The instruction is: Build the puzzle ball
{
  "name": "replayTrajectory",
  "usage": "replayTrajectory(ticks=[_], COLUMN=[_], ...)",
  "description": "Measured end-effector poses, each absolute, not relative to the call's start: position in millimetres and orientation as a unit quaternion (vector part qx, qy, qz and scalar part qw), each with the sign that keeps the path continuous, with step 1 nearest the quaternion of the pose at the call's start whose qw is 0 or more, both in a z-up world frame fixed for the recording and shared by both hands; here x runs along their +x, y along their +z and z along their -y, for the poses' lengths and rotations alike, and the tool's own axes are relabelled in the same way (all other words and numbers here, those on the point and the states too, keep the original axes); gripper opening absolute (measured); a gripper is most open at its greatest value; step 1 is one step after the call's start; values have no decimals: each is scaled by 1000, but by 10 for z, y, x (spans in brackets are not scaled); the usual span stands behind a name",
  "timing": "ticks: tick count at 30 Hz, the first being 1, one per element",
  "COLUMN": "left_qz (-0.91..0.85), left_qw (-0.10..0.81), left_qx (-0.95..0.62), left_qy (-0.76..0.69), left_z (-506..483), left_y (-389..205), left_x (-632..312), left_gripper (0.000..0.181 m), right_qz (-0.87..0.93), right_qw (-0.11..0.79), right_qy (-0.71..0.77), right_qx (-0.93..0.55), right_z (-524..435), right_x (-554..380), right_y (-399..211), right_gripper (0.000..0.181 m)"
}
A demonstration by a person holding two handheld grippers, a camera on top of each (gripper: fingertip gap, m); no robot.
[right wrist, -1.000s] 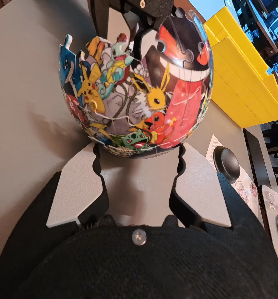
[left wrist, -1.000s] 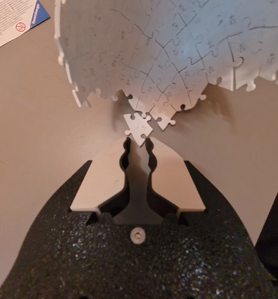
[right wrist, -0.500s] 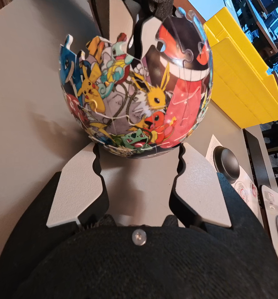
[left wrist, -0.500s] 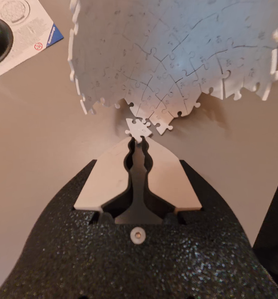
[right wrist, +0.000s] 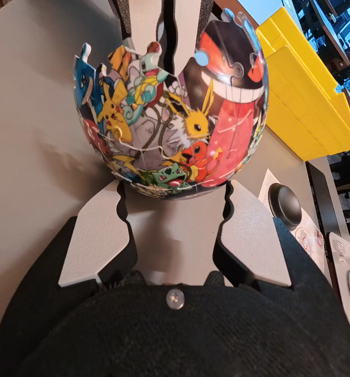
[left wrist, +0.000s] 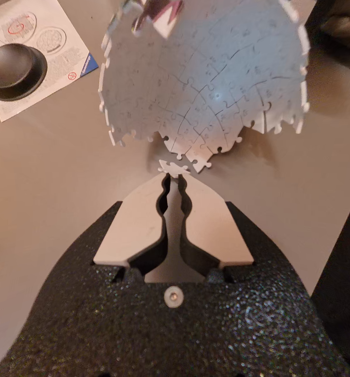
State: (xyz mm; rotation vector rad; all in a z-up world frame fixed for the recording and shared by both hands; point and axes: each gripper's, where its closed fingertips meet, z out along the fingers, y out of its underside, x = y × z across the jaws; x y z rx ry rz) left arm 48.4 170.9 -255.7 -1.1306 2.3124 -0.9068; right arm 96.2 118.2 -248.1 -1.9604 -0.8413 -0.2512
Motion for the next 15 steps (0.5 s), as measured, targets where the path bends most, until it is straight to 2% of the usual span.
replayTrajectory(ticks=[15], left_qz=[-819], left_qw=[208], left_qx=[-410], left_qy=[-342], left_z=[-1655], left_y=[-2620], left_x=[496], left_gripper=[7], right_qz=[344], right_qw=[477], right_qy=[-104], right_qx=[-802], right_z=[-1179], right_x=[961], right_y=[-2473], right_gripper=[94])
